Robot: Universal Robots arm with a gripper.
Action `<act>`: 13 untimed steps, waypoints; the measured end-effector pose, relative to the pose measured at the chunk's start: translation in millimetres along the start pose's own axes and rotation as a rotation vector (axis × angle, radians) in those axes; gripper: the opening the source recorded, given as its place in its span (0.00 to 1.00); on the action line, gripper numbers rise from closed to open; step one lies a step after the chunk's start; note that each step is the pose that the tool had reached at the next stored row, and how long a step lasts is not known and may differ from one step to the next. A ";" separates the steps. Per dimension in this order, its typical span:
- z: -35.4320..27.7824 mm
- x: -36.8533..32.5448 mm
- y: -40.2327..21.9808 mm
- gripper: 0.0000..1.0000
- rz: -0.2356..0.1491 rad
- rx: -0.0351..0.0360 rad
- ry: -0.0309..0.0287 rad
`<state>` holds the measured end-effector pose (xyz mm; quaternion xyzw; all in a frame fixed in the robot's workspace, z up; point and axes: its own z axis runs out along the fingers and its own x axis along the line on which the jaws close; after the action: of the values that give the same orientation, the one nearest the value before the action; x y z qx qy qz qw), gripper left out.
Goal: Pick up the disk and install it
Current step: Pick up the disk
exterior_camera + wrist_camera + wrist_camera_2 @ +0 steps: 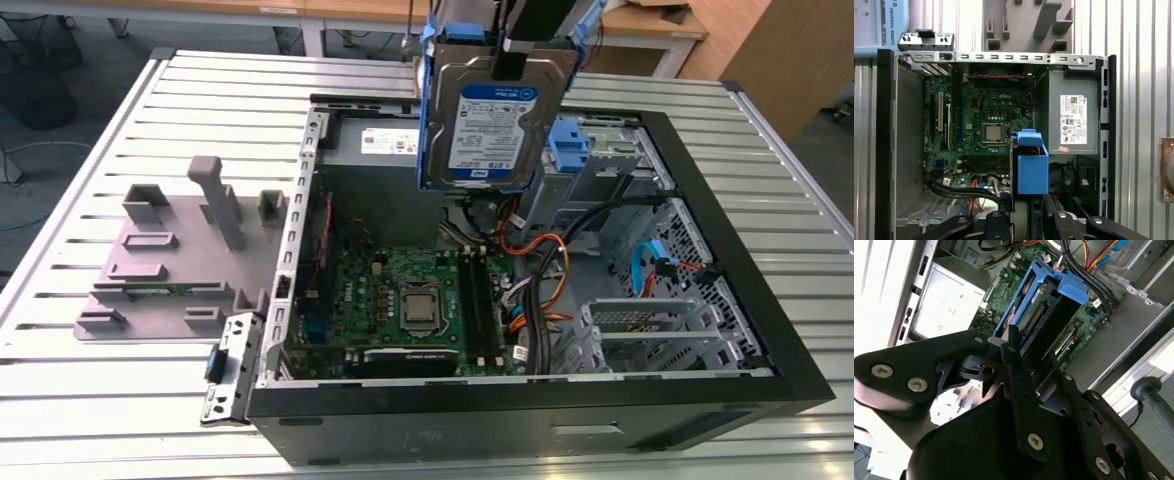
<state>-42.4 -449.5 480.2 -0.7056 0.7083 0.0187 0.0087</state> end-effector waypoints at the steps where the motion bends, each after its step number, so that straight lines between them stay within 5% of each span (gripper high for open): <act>1: 0.0 2.2 0.0 0.35 0.000 0.0000 -0.0001; 13: -0.1 21.7 -0.1 0.35 0.000 0.0000 0.0000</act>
<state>-42.4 -471.2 479.4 -0.7056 0.7083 0.0187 0.0087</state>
